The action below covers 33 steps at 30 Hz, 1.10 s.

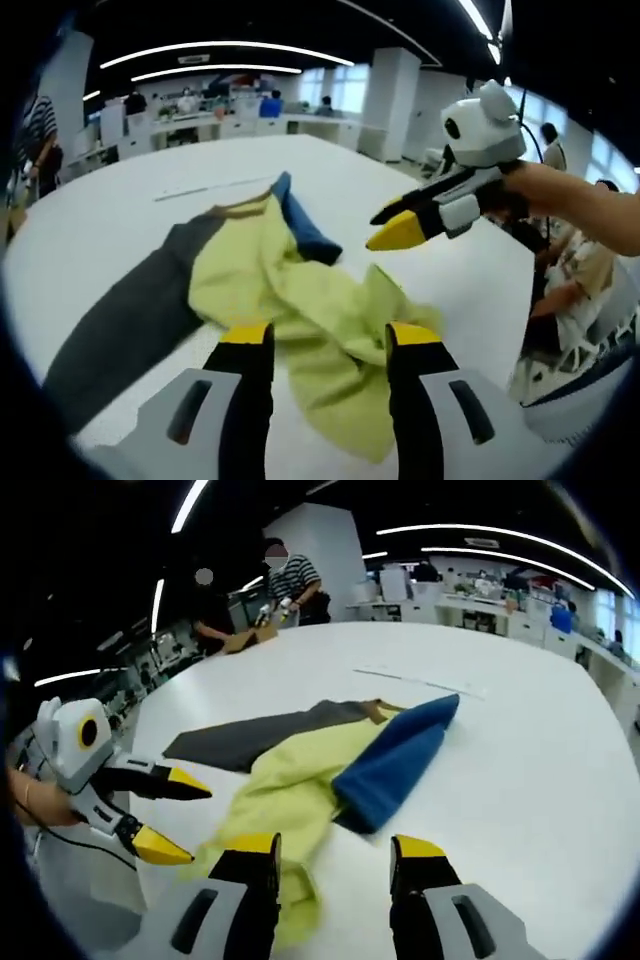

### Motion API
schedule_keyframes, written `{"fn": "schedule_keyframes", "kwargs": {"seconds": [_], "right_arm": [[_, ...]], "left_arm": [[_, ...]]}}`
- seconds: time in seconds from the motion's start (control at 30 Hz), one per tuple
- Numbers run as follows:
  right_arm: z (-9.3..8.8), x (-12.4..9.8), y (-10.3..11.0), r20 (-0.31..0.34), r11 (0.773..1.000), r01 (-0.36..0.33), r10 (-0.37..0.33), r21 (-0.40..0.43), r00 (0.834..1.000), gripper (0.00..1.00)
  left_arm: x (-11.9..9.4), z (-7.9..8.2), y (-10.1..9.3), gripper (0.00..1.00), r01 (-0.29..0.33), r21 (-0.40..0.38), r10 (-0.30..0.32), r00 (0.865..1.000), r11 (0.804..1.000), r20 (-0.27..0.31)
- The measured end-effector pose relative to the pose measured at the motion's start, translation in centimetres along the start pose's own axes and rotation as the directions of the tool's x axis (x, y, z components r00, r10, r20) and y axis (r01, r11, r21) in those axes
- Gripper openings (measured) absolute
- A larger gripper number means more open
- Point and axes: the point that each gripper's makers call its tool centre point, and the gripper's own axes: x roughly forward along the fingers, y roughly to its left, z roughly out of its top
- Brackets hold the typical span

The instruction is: Fold the garment on the visible template until the final outline fits inside the template.

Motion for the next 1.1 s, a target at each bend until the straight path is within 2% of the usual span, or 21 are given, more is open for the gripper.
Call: {"fn": "schedule_keyframes", "kwargs": {"seconds": [0.13, 0.3, 0.43, 0.57, 0.73, 0.87, 1.0, 1.1], "right_arm": [[-0.6, 1.3, -1.2, -0.003, 1.000, 0.027, -0.027, 0.014, 1.000, 0.31], [-1.0, 3.0, -2.3, 0.020, 0.996, 0.060, -0.062, 0.072, 0.998, 0.26], [-0.9, 3.9, -2.8, 0.047, 0.990, 0.085, -0.091, 0.108, 0.995, 0.22], [-1.1, 4.6, -2.9, 0.057, 0.986, 0.098, -0.107, 0.134, 0.993, 0.18], [-1.6, 5.2, -3.0, 0.056, 0.979, 0.121, -0.132, 0.167, 0.990, 0.11], [-1.4, 5.2, -3.1, 0.081, 0.973, 0.123, -0.141, 0.193, 0.987, 0.05], [-1.4, 5.3, -3.1, 0.089, 0.974, 0.132, -0.150, 0.184, 0.985, 0.00], [-1.3, 5.2, -3.1, 0.089, 0.975, 0.136, -0.154, 0.178, 0.984, 0.00]], "left_arm": [[0.6, -1.2, -0.1, 0.42, -0.011, 0.001, 0.011, 0.999, 1.000, -0.030], [1.2, -2.3, 0.2, 0.41, -0.037, -0.003, 0.036, 0.997, 0.999, -0.064], [1.6, -2.9, 0.6, 0.39, -0.072, -0.041, 0.068, 0.994, 0.997, -0.085], [2.0, -3.4, 0.8, 0.38, -0.103, -0.049, 0.098, 0.990, 0.993, -0.103], [2.4, -4.1, 0.3, 0.26, -0.107, -0.054, 0.099, 0.986, 0.993, -0.135], [2.5, -4.4, 0.0, 0.11, -0.097, -0.058, 0.088, 0.985, 0.994, -0.151], [2.3, -4.2, 0.3, 0.04, -0.105, -0.049, 0.097, 0.985, 0.993, -0.141], [1.8, -3.9, 0.8, 0.03, -0.118, -0.058, 0.110, 0.986, 0.991, -0.128]]}}
